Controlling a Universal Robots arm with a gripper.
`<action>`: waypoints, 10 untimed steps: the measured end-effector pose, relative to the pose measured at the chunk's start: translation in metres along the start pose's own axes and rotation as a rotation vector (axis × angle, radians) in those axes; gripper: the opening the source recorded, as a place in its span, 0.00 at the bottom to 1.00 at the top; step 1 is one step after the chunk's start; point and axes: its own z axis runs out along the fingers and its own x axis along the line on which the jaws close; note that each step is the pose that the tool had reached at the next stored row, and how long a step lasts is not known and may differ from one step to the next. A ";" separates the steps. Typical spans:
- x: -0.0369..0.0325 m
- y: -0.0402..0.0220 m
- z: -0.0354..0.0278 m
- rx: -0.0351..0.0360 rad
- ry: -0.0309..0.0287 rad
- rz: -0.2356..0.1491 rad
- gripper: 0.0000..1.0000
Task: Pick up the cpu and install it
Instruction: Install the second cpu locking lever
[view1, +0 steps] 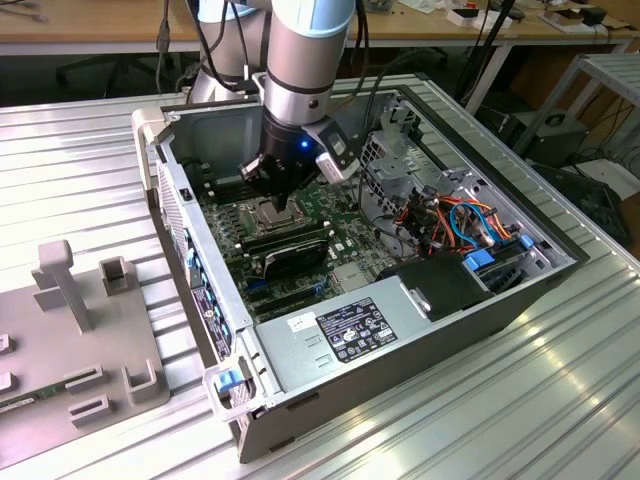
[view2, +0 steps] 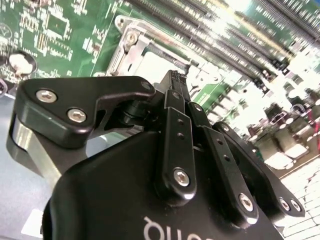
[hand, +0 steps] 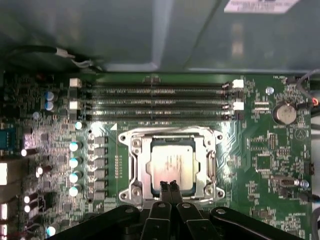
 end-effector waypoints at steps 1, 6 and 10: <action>0.0000 0.0008 0.0001 0.0004 -0.0001 0.000 0.11; -0.0002 0.0025 -0.0027 0.0032 0.0000 0.000 0.11; -0.0030 0.0033 -0.0034 0.0134 0.0001 -0.001 0.11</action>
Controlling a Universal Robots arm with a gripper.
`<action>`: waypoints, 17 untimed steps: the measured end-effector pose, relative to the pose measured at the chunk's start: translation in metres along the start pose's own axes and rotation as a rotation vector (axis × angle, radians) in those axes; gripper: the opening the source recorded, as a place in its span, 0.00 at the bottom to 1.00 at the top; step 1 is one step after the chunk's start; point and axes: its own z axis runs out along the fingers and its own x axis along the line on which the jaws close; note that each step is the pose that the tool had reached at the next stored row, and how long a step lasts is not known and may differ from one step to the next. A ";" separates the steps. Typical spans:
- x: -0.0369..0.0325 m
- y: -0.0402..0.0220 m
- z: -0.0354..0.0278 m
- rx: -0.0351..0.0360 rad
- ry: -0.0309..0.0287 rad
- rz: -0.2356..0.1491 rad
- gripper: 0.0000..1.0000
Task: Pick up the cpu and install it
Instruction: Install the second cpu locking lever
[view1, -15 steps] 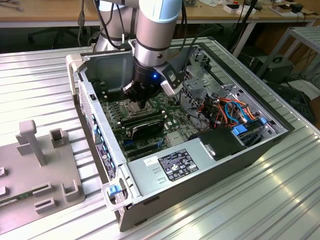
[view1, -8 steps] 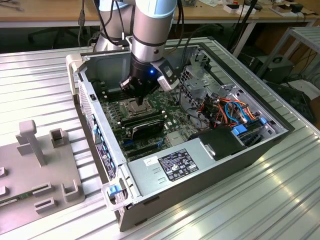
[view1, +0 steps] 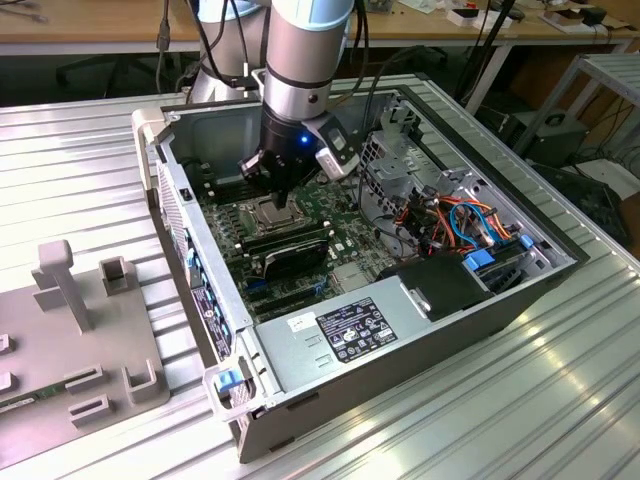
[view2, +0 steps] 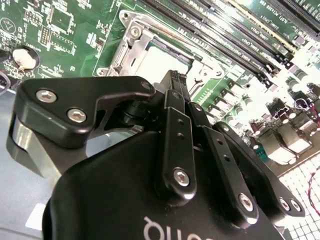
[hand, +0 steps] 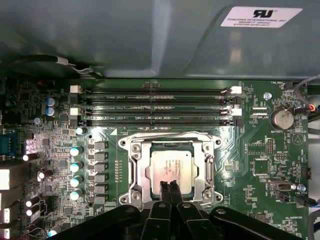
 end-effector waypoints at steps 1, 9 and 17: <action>-0.0011 0.0001 0.0001 0.0019 0.0000 0.000 0.11; -0.0023 0.0034 -0.0092 0.0056 -0.0001 0.000 0.11; -0.0023 0.0039 -0.0108 0.0083 0.0000 0.000 0.11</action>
